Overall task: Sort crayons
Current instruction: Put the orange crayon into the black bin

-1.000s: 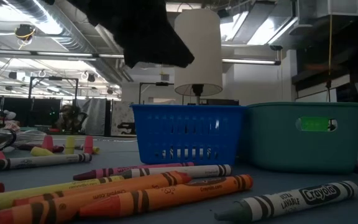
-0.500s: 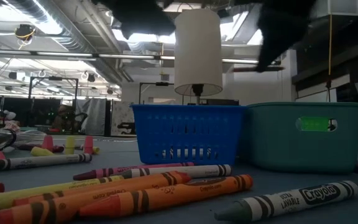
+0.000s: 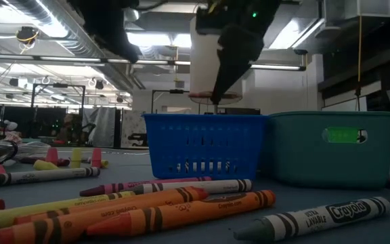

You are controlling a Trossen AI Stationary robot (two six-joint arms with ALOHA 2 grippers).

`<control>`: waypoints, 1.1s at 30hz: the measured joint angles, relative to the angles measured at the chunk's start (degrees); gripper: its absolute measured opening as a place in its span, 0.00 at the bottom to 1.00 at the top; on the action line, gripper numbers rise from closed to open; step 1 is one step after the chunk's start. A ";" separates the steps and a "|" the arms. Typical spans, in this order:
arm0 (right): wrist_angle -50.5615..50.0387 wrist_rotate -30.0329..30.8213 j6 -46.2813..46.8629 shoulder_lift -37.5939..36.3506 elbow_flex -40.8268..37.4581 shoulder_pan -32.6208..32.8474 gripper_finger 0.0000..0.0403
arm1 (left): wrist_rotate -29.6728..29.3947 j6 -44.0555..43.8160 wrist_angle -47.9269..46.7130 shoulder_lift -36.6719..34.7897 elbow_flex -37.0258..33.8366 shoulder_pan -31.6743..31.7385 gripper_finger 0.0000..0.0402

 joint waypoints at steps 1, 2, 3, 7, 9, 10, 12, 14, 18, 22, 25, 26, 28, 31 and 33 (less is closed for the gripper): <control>0.48 -0.31 -0.49 -0.02 -0.36 -0.89 0.04 | 0.04 -0.29 -1.17 -0.02 0.00 0.15 0.21; 0.71 -0.34 -0.71 -0.02 -0.76 -1.80 0.04 | 0.05 -0.52 -2.51 -0.02 0.00 0.19 0.21; 0.64 -0.38 -0.80 -0.02 -1.28 -2.64 0.04 | 0.06 -0.64 -3.49 0.11 0.00 0.21 0.21; 0.67 -4.39 -0.75 -0.02 -3.57 -5.36 0.04 | 1.47 -2.10 -5.74 0.59 0.00 0.14 0.21; 0.73 -7.11 -0.75 -0.02 -4.54 -6.27 0.04 | 3.30 -2.11 -5.81 0.57 0.00 0.14 0.21; 0.77 -7.98 -0.75 -0.02 -4.93 -6.59 0.04 | 4.30 -2.11 -6.03 0.57 0.00 0.14 0.21; 0.99 -8.83 -0.69 -0.02 -5.54 -6.92 0.04 | 5.89 -2.00 -6.16 0.57 -0.02 0.14 0.21; 1.15 -8.85 -0.68 -0.02 -5.85 -7.22 0.04 | 7.07 -1.74 -6.39 0.57 -0.02 0.14 0.21; 2.52 -8.89 -0.68 -0.02 -5.87 -7.16 0.04 | 7.77 -1.31 -8.61 0.57 -0.43 0.12 0.21; 4.20 -8.91 -0.71 -0.02 -5.87 -7.16 0.04 | 8.64 -0.14 -8.98 0.57 -3.19 0.12 0.21; 4.32 -8.91 -0.85 -0.02 -5.87 -7.16 0.04 | 9.77 -0.01 -8.24 0.57 -6.02 0.24 0.21; 4.32 -8.93 -0.85 -0.02 -5.87 -7.16 0.04 | 9.94 -0.01 -7.67 0.57 -7.08 0.44 0.21; 4.35 -8.91 -0.85 -0.02 -5.87 -7.14 0.07 | 10.30 0.01 -6.65 0.59 -8.90 0.86 0.21; 4.35 -8.94 -0.84 -0.02 -5.87 -7.14 0.16 | 10.84 1.81 -4.96 0.59 -11.32 1.59 0.21; 4.49 -8.96 -0.20 -0.02 -5.87 -7.14 0.23 | 11.96 4.19 -2.30 0.59 -13.33 2.31 0.21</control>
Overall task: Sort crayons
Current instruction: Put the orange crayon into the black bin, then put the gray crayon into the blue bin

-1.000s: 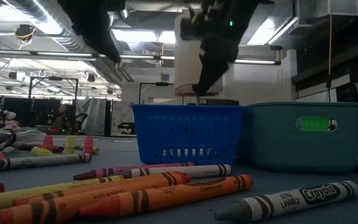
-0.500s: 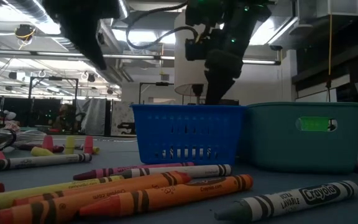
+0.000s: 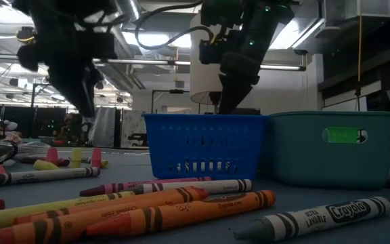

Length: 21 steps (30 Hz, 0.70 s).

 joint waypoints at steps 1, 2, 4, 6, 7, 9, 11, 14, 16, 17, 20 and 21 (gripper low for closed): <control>0.26 0.00 0.52 0.00 0.00 0.00 0.26 | 0.59 1.13 1.35 0.00 -0.90 0.47 0.21; 0.52 0.02 0.77 0.00 0.00 0.00 0.29 | 1.33 2.34 2.83 0.00 -1.71 0.94 0.21; 0.53 0.00 0.75 0.00 0.00 0.00 0.34 | 2.84 4.63 5.47 0.00 -3.38 1.98 0.21; 0.47 -0.03 0.76 0.00 0.00 0.00 0.37 | 4.19 6.62 7.70 0.00 -5.09 2.98 0.21; 0.47 -0.07 0.77 0.00 0.00 0.00 0.38 | 4.94 7.73 9.13 0.00 -6.03 3.50 0.21; 0.40 -0.14 0.82 0.00 0.00 0.00 0.40 | 6.56 9.55 11.30 0.00 -7.97 4.46 0.21; -0.66 -0.37 0.82 0.00 0.37 0.00 0.40 | 8.35 10.86 12.44 0.00 -9.77 5.41 0.21; -3.51 -0.79 0.80 0.00 2.77 0.00 0.40 | 10.22 12.03 15.11 0.00 -12.44 6.72 0.21; -5.24 -0.86 0.82 0.00 4.47 0.07 0.40 | 10.53 12.28 16.57 0.00 -14.12 7.30 0.20; -6.13 -0.87 0.82 0.00 5.31 0.07 0.40 | 10.64 12.30 17.73 0.00 -14.87 7.61 0.20; -8.16 -0.86 0.81 0.00 8.22 0.56 0.40 | 10.62 12.38 20.28 0.00 -17.11 8.21 0.20; -8.94 -0.81 0.78 -0.02 9.07 0.78 0.40 | 10.62 12.40 20.81 0.01 -17.65 8.39 0.20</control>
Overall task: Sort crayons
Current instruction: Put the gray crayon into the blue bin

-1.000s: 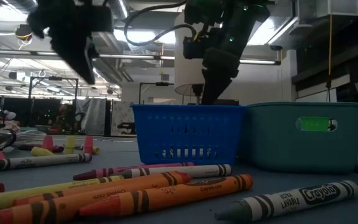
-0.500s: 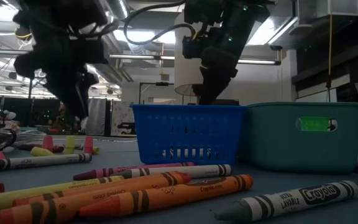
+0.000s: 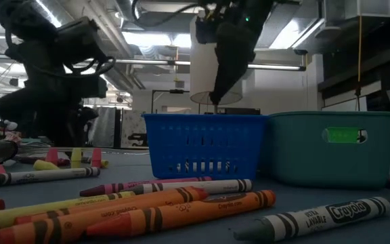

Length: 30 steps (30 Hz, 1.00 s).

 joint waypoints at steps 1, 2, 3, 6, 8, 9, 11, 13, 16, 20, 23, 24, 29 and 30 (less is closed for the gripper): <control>-0.95 0.14 -0.08 0.00 0.81 0.16 0.40 | 0.01 0.01 0.70 -0.01 -0.44 0.14 0.20; -1.98 0.37 -0.09 0.02 1.67 0.68 0.40 | 0.01 0.01 1.15 -0.01 -0.79 0.33 0.20; -3.19 0.44 -0.10 0.02 2.64 1.14 0.40 | -0.02 0.01 1.66 -0.01 -1.20 0.48 0.20; -6.81 0.43 -0.03 0.00 5.46 3.03 0.40 | 0.20 0.01 3.16 -0.03 -2.25 0.91 0.20; -10.47 0.52 0.58 0.00 7.20 4.57 0.40 | 0.27 -0.01 3.56 -0.06 -2.70 1.01 0.20; -11.88 0.71 1.36 0.00 7.93 5.41 0.40 | 0.26 -0.03 3.56 -0.07 -2.95 1.05 0.20; -14.66 1.81 3.04 -0.24 8.82 7.17 0.40 | 0.27 -0.33 3.61 -0.12 -3.22 1.05 0.20; -17.45 3.83 6.38 -0.79 8.66 9.05 0.40 | 0.27 -0.57 3.57 -0.12 -3.29 1.05 0.20; -23.24 6.92 13.49 -2.25 8.66 12.14 0.40 | 0.31 -0.58 3.59 -0.12 -3.34 1.05 0.17; -29.78 12.98 24.59 -4.44 8.66 17.53 0.40 | 0.47 -0.60 3.61 -0.09 -3.34 1.00 0.10; -33.33 17.00 32.74 -5.51 8.66 22.19 0.40 | 0.21 -1.24 3.76 -0.10 -3.40 1.03 0.05; -34.46 18.27 35.44 -5.77 8.66 23.80 0.40 | 0.06 -1.90 3.91 -0.09 -3.40 1.03 0.03; -39.55 23.88 49.42 -6.10 8.59 31.79 0.40 | -0.16 -4.20 4.46 -0.07 -3.45 1.03 0.01; -40.33 24.54 52.37 -6.10 8.59 33.36 0.40 | -0.16 -4.73 4.48 -0.05 -3.45 1.03 0.01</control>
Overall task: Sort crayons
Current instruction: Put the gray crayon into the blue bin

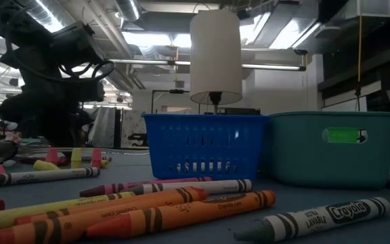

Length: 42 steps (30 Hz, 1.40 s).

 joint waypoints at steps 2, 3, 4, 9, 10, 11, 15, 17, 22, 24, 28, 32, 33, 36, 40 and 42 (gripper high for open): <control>-0.48 1.82 5.29 0.00 0.00 3.12 0.40 | -0.02 -0.37 0.09 0.00 0.00 0.00 0.01; -0.46 2.76 7.89 0.00 0.00 4.69 0.40 | -0.03 -0.40 0.10 0.00 0.05 0.00 0.01; -0.47 3.76 10.39 0.00 0.00 6.32 0.40 | -0.03 -0.42 0.09 0.00 0.19 0.00 0.01; -0.20 8.59 21.84 0.02 0.00 13.71 0.40 | -0.88 -0.42 -0.20 0.24 2.01 0.04 0.00; 0.04 9.49 23.56 0.02 0.00 15.03 0.40 | -0.99 -0.43 0.01 0.23 2.53 0.06 0.00; 0.10 10.42 25.37 0.07 0.00 16.28 0.40 | -1.08 -0.44 0.18 0.20 3.04 0.07 0.00; -0.01 13.52 30.95 0.81 0.00 20.10 0.40 | -1.05 -0.65 0.07 0.20 4.50 0.04 0.00; 0.36 14.00 32.66 1.85 0.00 21.42 0.40 | -0.99 -1.93 0.15 0.18 5.46 0.04 0.00; 0.71 13.89 36.31 5.67 0.00 22.74 0.40 | -0.85 -6.31 0.31 0.16 8.46 -0.34 0.00; 1.42 13.01 36.53 7.44 0.00 22.72 0.40 | -0.70 -7.85 0.85 0.13 9.58 -0.82 0.00; 2.66 8.38 36.61 10.64 0.00 22.50 0.40 | -0.56 -11.46 5.80 0.11 10.55 -2.57 0.00; 3.69 5.22 36.72 13.48 0.00 22.50 0.40 | -0.52 -15.06 12.75 0.11 10.56 -5.24 0.00; 3.86 4.88 36.73 14.10 0.00 22.50 0.40 | -0.56 -16.00 14.50 0.11 10.56 -5.98 0.00; 4.50 4.37 36.71 15.72 0.00 22.50 0.40 | -2.99 -20.76 19.54 0.11 10.57 -8.59 0.00; 4.88 4.38 36.73 17.54 0.00 22.50 0.40 | -8.81 -27.49 23.49 0.11 10.58 -12.50 0.00; 5.01 4.41 36.71 18.35 0.00 22.50 0.40 | -12.02 -29.89 24.89 0.11 10.58 -14.56 0.00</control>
